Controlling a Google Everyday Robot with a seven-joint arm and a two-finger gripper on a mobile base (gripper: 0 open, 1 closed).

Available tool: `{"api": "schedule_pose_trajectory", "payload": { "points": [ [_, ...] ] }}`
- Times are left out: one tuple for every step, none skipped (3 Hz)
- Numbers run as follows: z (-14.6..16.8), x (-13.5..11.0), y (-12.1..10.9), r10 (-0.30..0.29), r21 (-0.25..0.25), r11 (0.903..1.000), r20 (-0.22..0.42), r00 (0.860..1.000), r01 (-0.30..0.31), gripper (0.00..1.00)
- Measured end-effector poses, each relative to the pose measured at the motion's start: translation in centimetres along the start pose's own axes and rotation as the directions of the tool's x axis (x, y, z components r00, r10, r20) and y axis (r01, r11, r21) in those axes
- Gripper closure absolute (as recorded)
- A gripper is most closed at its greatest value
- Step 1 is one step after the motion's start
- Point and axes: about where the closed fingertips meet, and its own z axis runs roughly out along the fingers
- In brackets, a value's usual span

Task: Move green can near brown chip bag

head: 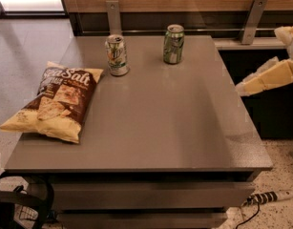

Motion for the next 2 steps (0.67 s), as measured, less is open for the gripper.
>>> {"api": "schedule_pose_trajectory", "payload": {
  "points": [
    [2.1,-3.0,-2.7,0.038,0.064,0.9966,0.203,0.979,-0.052,0.00],
    [4.0,-5.9,-5.1,0.074,0.121,0.9845,0.368,0.927,-0.127,0.00]
  ]
}}
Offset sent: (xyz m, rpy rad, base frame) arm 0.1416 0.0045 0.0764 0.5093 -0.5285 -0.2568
